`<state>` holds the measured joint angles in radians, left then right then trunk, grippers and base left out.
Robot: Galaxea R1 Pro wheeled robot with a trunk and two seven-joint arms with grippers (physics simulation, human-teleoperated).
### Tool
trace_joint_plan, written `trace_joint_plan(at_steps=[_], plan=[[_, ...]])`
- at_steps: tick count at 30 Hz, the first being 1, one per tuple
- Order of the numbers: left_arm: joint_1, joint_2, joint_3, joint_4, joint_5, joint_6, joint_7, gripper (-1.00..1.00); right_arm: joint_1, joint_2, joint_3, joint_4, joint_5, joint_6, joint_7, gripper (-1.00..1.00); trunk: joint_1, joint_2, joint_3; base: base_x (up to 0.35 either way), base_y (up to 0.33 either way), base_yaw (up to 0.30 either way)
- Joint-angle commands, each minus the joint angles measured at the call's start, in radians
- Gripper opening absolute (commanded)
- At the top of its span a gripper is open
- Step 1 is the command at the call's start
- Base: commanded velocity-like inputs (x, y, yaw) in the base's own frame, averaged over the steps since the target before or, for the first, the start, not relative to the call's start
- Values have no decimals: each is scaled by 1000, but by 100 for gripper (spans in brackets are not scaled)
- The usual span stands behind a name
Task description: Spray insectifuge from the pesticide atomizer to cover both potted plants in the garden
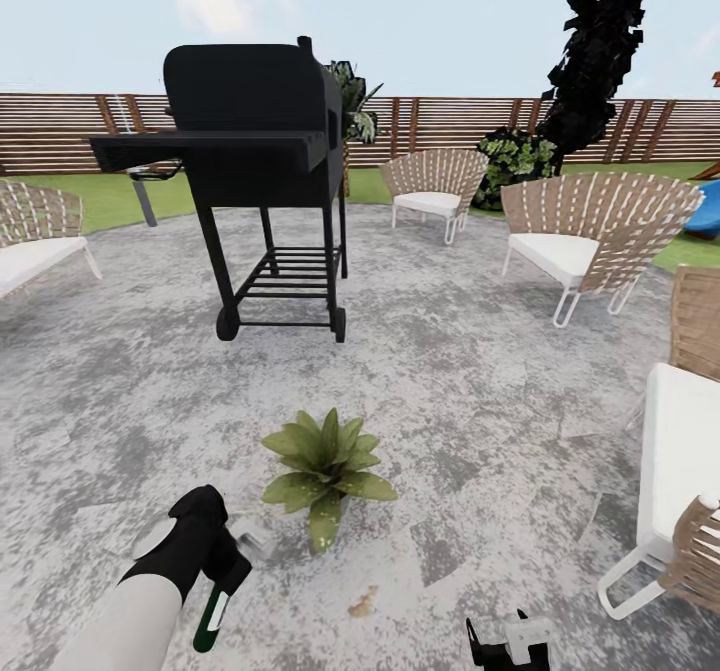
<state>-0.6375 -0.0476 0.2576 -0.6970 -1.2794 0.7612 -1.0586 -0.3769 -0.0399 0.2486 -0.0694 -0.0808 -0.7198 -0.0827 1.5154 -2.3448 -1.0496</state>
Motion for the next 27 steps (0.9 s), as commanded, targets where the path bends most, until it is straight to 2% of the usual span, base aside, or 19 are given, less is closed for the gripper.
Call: trace_joint_plan(at_steps=[1, 5, 9, 22, 26, 27], plan=[[-1, -1, 7, -1, -6, 5, -6, -100, 0, 0, 9, 0, -8, -3, -3, 100, 0, 0, -1, 0, 138, 0], [-1, -1, 10, 0, -7, 3, -5, -100, 0, 0, 9, 0, -8, -3, -3, 100, 0, 0, -1, 0, 30, 0], [-1, 0, 10, 7, -8, 3, 27, -100, 0, 0, 9, 0, -9, -3, -4, 100, 0, 0, -1, 0, -160, -29], [-1, 0, 11, -2, -6, 3, 43, -100, 0, 0, 9, 0, -9, -3, -3, 100, 0, 0, -1, 0, -11, -247], [-1, 3, 13, -4, -7, 3, 43, -100, 0, 0, 9, 0, -9, -3, -3, 100, 0, 0, -1, -7, 8, -78], [-1, 3, 24, -4, -7, 2, 43, -100, 0, 0, 9, 0, -9, -3, -3, 100, 0, 0, -1, -128, 158, -9]])
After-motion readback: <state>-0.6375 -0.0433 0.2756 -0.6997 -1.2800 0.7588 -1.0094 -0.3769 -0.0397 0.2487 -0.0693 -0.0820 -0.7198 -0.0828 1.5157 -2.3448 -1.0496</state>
